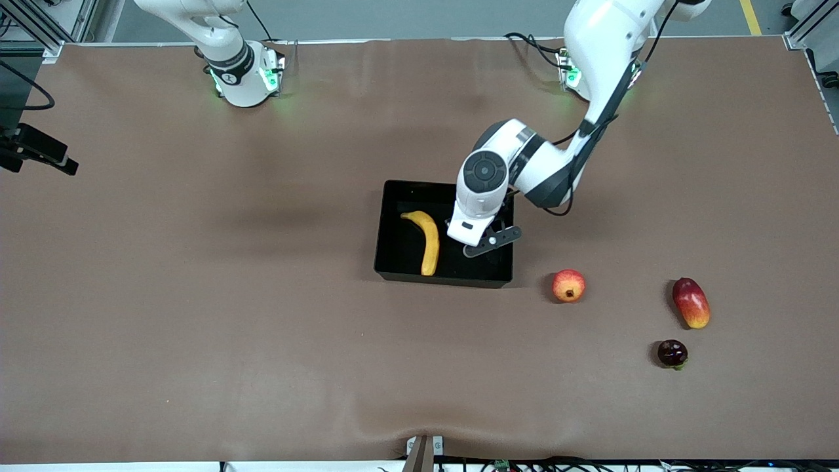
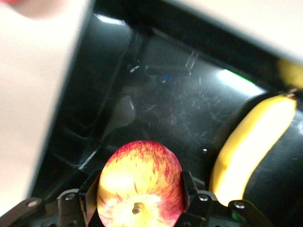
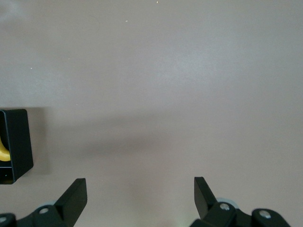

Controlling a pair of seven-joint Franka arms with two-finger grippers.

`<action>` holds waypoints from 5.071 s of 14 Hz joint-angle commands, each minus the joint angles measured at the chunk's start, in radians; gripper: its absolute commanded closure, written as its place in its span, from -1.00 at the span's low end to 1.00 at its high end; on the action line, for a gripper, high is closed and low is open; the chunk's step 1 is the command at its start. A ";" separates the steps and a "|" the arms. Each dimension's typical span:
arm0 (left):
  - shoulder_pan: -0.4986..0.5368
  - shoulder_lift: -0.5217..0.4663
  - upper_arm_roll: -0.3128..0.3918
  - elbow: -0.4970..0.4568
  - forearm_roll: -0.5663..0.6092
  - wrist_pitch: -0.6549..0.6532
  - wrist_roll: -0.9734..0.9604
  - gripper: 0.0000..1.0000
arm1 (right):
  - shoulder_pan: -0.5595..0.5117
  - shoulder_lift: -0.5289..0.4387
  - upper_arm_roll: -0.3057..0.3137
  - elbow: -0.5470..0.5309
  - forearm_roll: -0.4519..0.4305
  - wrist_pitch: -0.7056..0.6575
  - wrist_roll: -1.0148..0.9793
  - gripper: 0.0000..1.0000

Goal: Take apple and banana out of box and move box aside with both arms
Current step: 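Lift the apple out with the left gripper while the right gripper approaches, then lower the apple beside the pomegranate and open the left gripper, then reach the left gripper into the box and grasp the yellow banana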

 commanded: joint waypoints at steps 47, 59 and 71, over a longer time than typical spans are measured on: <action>0.367 0.071 -0.057 0.149 0.102 0.109 0.579 -1.00 | 0.303 0.379 0.019 0.013 0.075 0.514 0.002 -1.00; -0.012 0.163 -0.073 0.129 0.151 0.168 0.230 -1.00 | 0.255 0.411 0.015 0.007 0.079 0.401 0.001 -1.00; -0.065 0.275 -0.071 0.129 0.181 0.277 0.146 0.26 | 0.280 0.411 0.018 -0.037 0.084 0.381 -0.011 -1.00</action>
